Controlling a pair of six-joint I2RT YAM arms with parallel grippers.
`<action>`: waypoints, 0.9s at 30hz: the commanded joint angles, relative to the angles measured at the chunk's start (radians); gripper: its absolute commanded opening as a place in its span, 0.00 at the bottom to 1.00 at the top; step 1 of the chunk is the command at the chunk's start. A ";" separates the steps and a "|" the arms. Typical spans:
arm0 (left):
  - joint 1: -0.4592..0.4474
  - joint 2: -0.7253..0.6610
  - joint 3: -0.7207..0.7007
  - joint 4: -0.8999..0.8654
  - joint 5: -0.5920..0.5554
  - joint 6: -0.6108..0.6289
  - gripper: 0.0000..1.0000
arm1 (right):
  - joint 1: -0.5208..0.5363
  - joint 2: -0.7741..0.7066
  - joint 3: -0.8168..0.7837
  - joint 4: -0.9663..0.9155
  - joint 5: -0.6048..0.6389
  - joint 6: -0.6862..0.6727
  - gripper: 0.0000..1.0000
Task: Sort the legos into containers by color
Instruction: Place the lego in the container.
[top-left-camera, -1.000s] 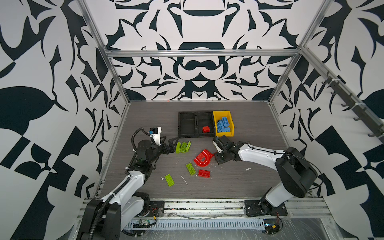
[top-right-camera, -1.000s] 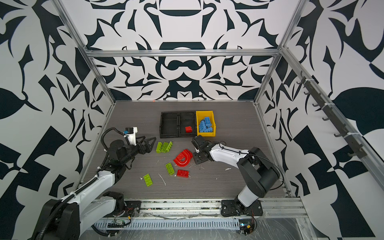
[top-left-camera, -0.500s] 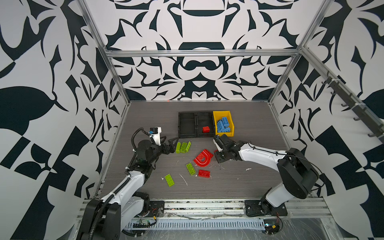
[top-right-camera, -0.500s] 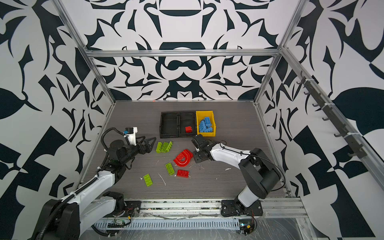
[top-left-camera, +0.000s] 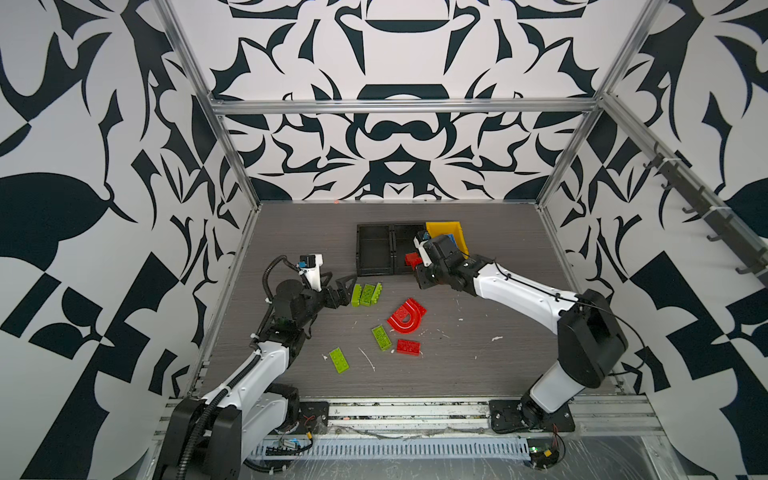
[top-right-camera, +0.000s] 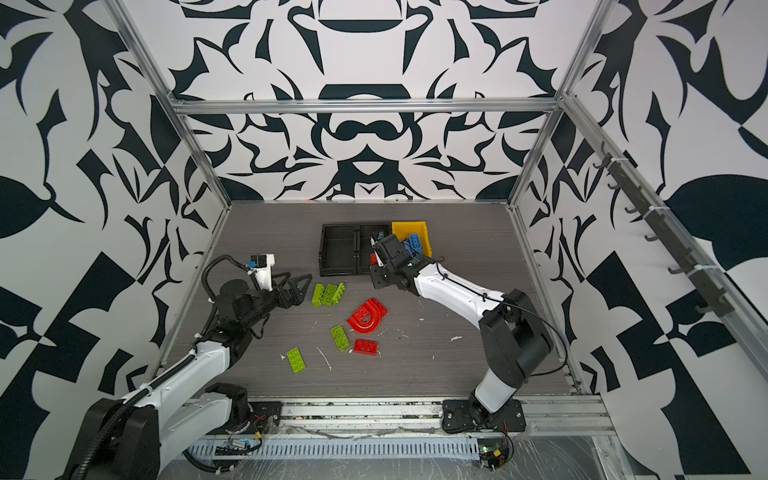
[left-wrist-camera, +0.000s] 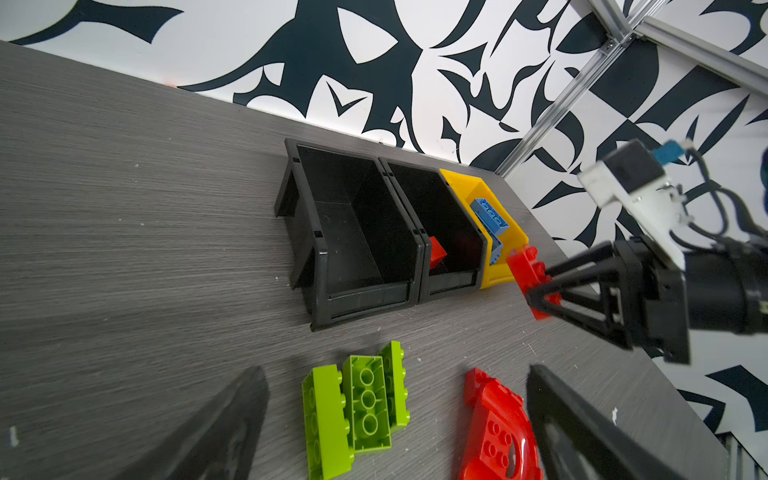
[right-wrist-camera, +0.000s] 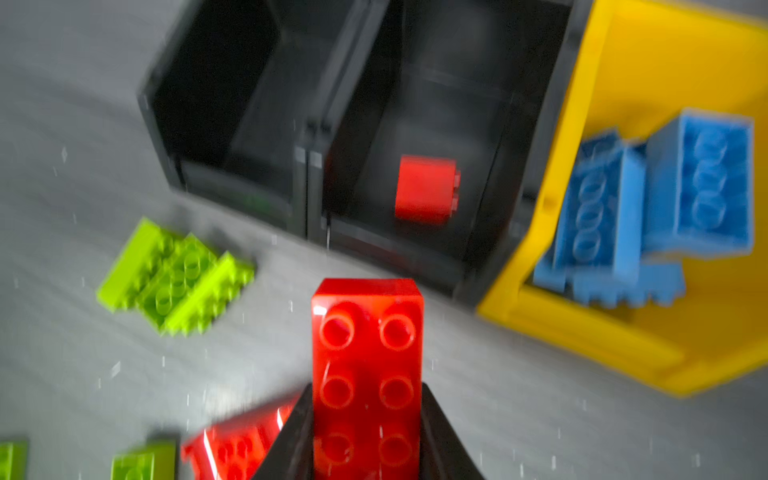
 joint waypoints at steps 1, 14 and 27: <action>-0.001 -0.022 -0.009 -0.014 -0.012 0.016 0.99 | -0.036 0.087 0.104 0.028 -0.012 -0.039 0.36; -0.001 -0.014 -0.005 -0.018 -0.015 0.019 0.99 | -0.110 0.323 0.301 0.066 -0.082 -0.056 0.36; -0.002 -0.021 -0.007 -0.018 -0.014 0.017 0.99 | -0.109 0.373 0.355 0.065 -0.104 -0.048 0.41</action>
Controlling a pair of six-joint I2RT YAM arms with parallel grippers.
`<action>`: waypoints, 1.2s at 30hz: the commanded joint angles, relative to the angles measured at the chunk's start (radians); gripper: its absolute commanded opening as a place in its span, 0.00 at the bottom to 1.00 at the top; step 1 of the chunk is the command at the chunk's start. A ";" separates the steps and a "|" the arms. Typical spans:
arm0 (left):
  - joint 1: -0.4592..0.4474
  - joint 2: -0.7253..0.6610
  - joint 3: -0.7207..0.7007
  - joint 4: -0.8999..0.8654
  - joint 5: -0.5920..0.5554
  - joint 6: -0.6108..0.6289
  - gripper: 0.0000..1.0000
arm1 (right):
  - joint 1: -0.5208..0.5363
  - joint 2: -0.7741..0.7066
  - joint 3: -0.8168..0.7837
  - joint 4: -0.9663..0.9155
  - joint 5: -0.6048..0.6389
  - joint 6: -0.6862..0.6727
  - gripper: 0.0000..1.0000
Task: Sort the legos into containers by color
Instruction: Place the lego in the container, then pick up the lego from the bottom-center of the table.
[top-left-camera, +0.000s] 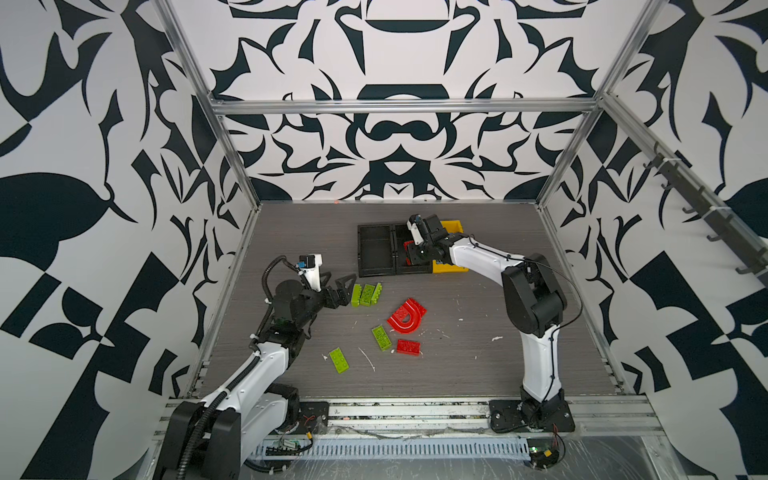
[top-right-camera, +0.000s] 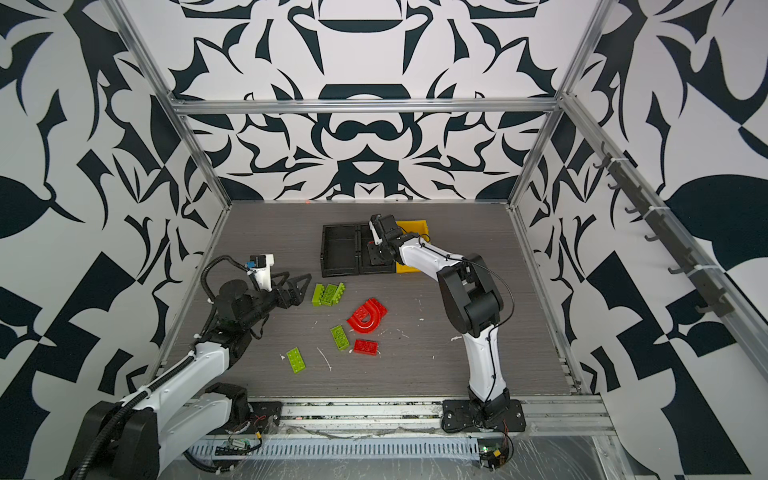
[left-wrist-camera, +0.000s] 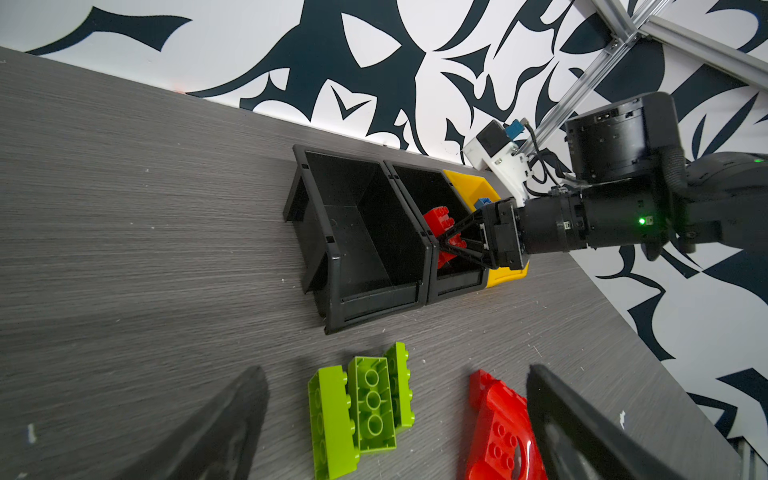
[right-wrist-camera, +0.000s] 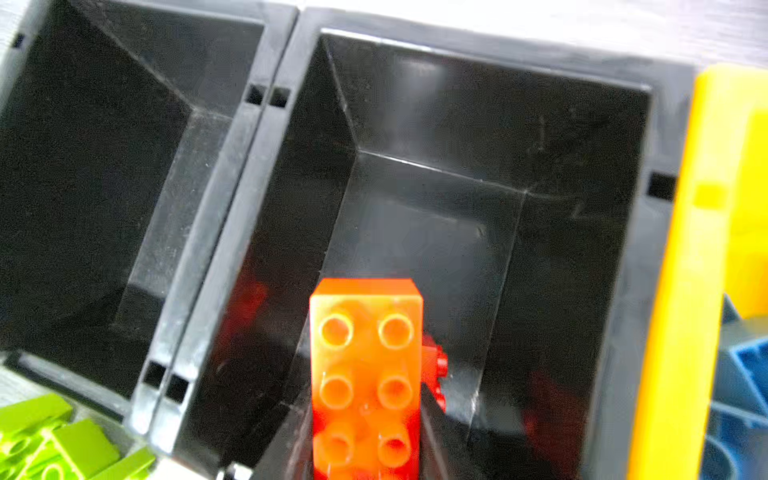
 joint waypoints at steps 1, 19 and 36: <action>-0.001 -0.007 -0.008 -0.007 -0.003 0.004 0.99 | 0.003 -0.013 0.056 0.010 -0.004 0.000 0.41; -0.001 -0.014 -0.009 -0.007 0.000 0.003 0.99 | 0.123 -0.322 -0.169 -0.022 -0.080 -0.116 0.64; -0.001 -0.012 -0.012 0.000 -0.003 -0.010 0.99 | 0.357 -0.705 -0.620 -0.083 -0.074 -0.141 0.63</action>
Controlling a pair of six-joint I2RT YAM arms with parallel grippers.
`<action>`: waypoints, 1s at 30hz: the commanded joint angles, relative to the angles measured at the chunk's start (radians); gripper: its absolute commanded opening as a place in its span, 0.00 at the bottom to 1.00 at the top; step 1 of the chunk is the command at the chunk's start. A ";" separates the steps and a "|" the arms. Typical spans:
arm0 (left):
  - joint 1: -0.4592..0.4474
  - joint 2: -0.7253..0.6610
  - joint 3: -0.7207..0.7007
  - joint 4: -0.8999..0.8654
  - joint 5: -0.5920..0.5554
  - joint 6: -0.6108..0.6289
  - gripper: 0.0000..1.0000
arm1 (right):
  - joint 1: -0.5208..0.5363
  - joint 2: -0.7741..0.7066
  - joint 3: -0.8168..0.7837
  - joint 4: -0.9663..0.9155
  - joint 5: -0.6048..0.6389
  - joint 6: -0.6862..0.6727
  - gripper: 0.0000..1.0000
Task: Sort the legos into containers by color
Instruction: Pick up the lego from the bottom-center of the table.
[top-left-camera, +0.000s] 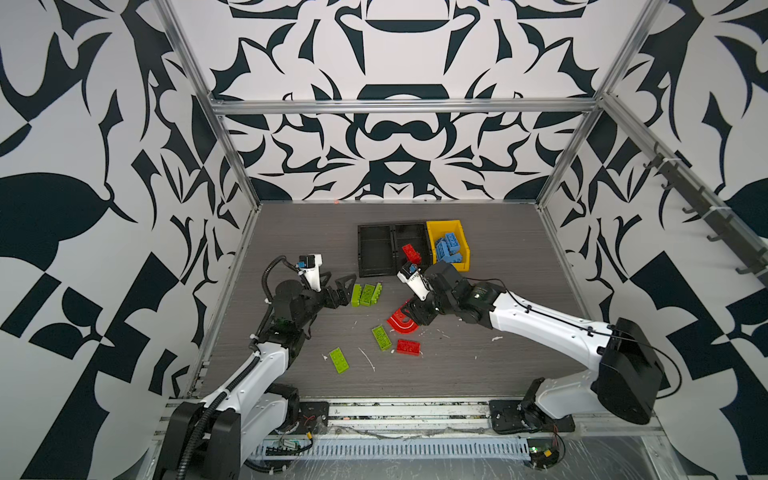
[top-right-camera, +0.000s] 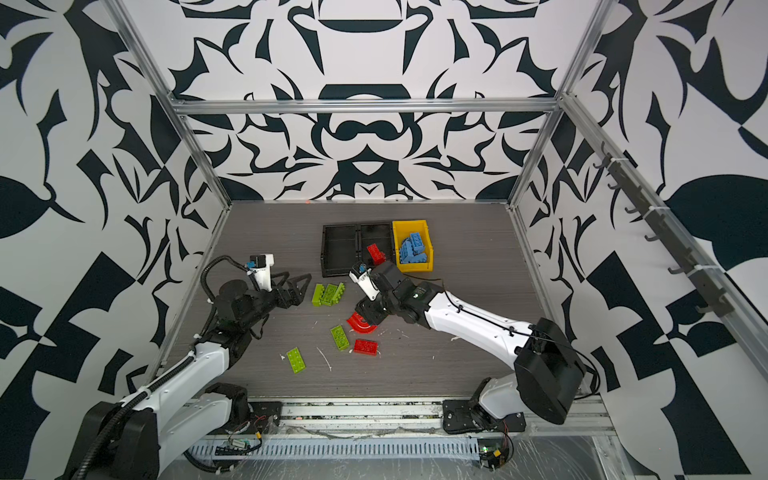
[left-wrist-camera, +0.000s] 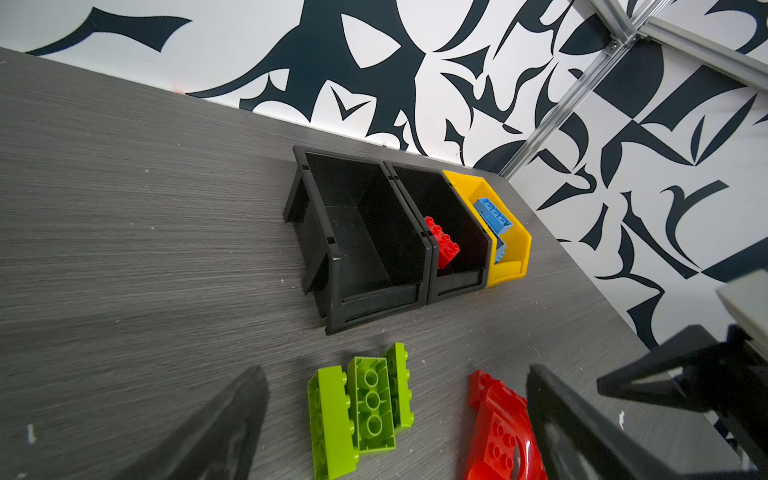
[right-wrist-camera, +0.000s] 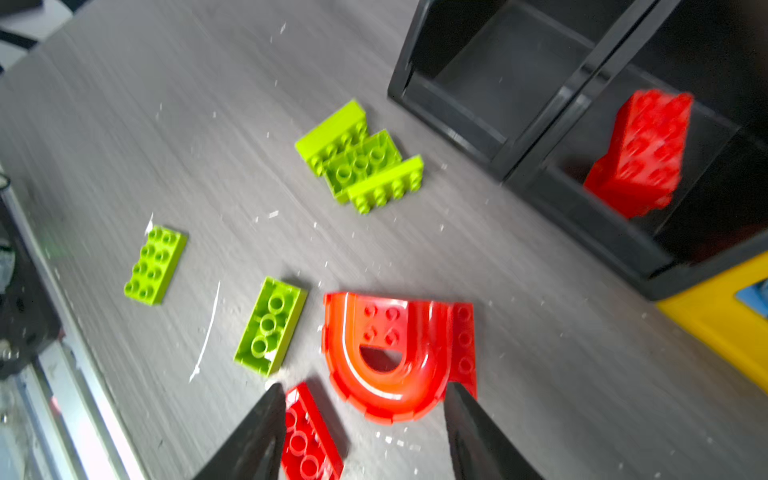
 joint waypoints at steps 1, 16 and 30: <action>-0.001 -0.010 -0.011 0.001 -0.001 -0.007 0.99 | 0.042 -0.030 -0.042 -0.030 -0.002 -0.005 0.63; -0.001 0.000 -0.017 0.006 -0.019 -0.003 0.99 | 0.199 0.111 -0.016 -0.120 0.054 -0.065 0.63; -0.001 0.000 -0.016 0.003 -0.023 -0.001 0.99 | 0.206 0.155 -0.027 -0.100 0.113 -0.089 0.64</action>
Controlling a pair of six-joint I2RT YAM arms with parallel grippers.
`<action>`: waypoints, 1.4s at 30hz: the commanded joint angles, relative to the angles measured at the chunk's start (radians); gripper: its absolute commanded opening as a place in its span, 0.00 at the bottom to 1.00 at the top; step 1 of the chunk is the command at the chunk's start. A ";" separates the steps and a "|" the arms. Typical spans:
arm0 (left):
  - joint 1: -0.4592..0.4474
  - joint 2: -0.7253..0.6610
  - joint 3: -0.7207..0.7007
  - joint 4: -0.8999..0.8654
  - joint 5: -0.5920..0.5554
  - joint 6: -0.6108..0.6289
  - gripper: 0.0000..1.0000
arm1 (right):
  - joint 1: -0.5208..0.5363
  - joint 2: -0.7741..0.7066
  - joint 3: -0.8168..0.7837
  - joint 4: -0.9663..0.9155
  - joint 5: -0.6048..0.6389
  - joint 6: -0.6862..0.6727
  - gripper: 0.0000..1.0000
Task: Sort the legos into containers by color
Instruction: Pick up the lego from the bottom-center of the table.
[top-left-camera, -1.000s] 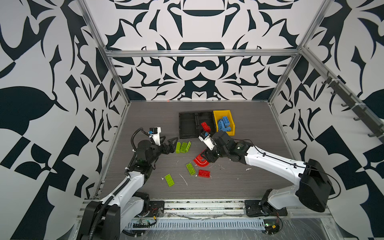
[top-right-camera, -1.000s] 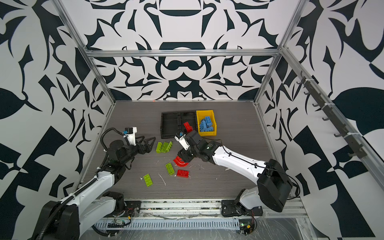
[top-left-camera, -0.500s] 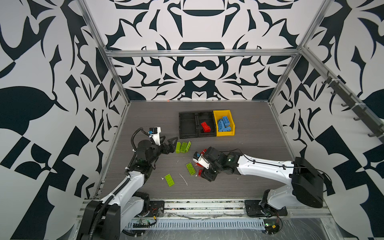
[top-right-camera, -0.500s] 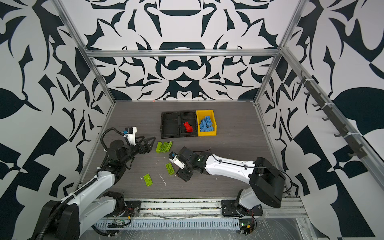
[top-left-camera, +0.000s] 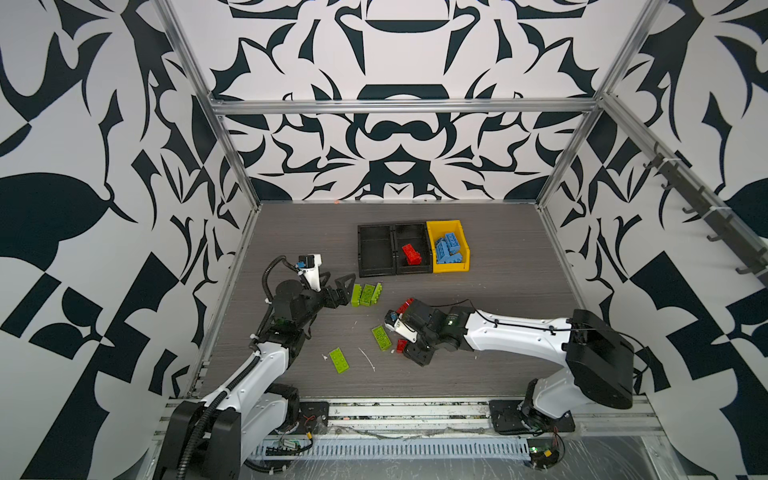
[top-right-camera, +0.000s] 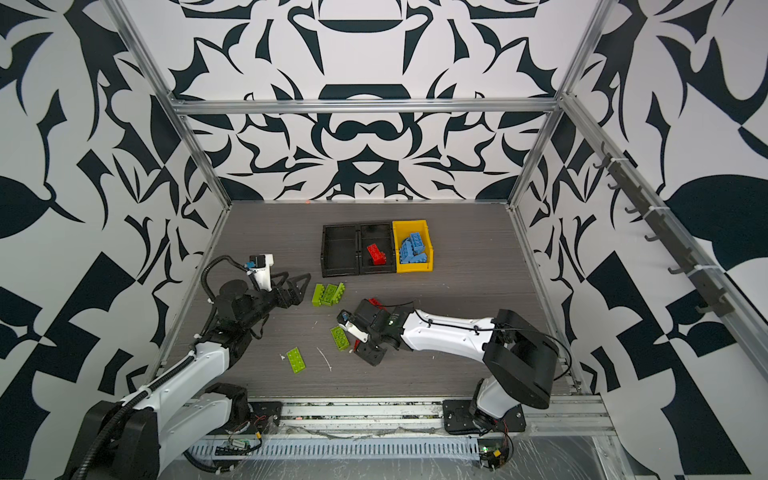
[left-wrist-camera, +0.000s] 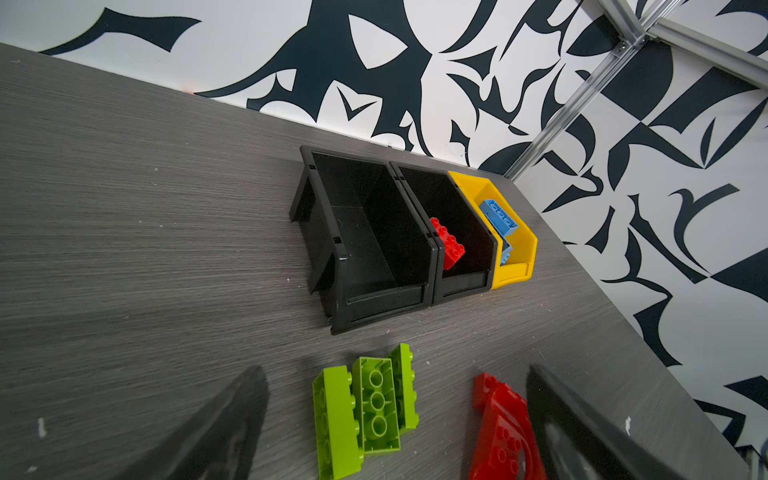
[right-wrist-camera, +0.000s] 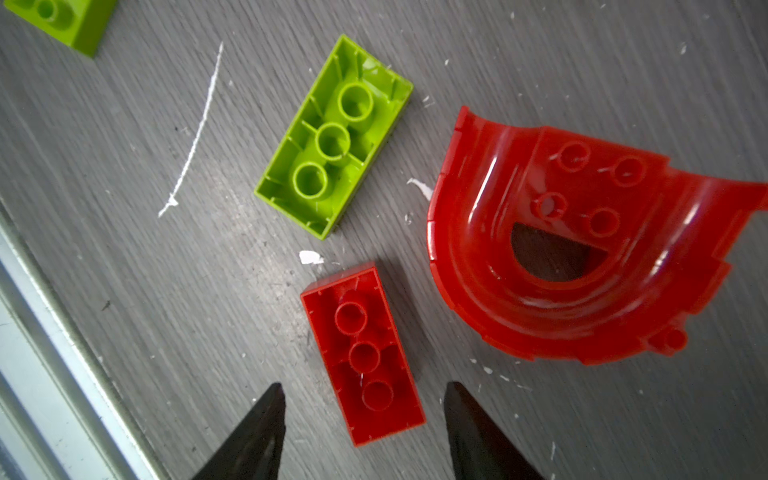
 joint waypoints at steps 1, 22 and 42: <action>-0.001 -0.006 -0.014 0.002 -0.007 -0.001 0.99 | 0.005 0.014 0.027 0.010 0.008 -0.013 0.64; -0.001 -0.004 -0.015 0.000 -0.017 0.000 0.99 | 0.005 0.110 0.047 0.025 -0.012 -0.044 0.56; -0.001 -0.010 -0.017 0.000 -0.022 -0.002 1.00 | -0.002 -0.063 0.003 0.060 0.045 -0.001 0.30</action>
